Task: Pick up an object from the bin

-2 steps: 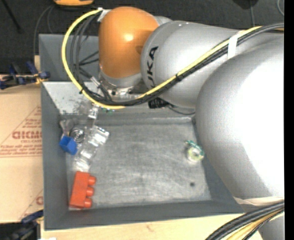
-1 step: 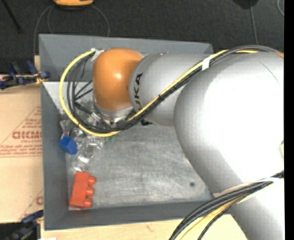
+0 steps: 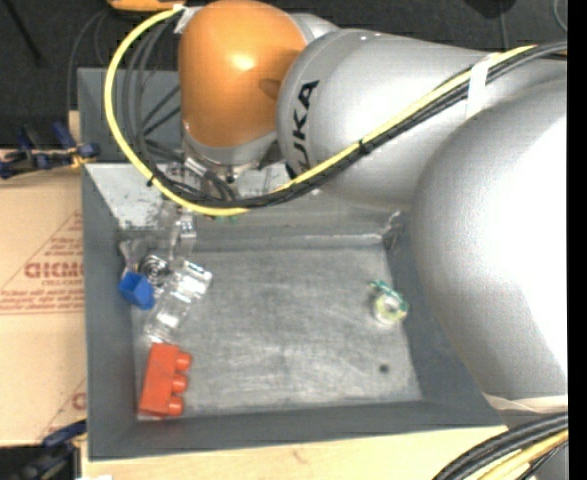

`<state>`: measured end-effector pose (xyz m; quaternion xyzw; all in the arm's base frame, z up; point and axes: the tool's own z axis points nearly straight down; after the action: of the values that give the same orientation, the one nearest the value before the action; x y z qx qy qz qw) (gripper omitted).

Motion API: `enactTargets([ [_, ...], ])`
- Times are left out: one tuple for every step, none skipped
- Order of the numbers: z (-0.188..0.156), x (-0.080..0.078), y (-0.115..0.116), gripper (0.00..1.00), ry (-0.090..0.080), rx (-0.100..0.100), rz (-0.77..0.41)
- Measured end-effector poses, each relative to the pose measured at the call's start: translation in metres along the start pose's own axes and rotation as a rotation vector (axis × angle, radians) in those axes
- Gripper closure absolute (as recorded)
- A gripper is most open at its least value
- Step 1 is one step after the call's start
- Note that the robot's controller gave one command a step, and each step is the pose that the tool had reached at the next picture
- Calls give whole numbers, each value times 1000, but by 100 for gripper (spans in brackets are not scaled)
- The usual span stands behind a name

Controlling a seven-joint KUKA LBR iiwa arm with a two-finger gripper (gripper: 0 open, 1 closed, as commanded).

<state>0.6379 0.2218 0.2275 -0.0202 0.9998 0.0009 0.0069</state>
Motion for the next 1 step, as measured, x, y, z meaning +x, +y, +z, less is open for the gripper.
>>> enactTargets([
  [7, 75, -43, 0, 12, 2, -309],
])
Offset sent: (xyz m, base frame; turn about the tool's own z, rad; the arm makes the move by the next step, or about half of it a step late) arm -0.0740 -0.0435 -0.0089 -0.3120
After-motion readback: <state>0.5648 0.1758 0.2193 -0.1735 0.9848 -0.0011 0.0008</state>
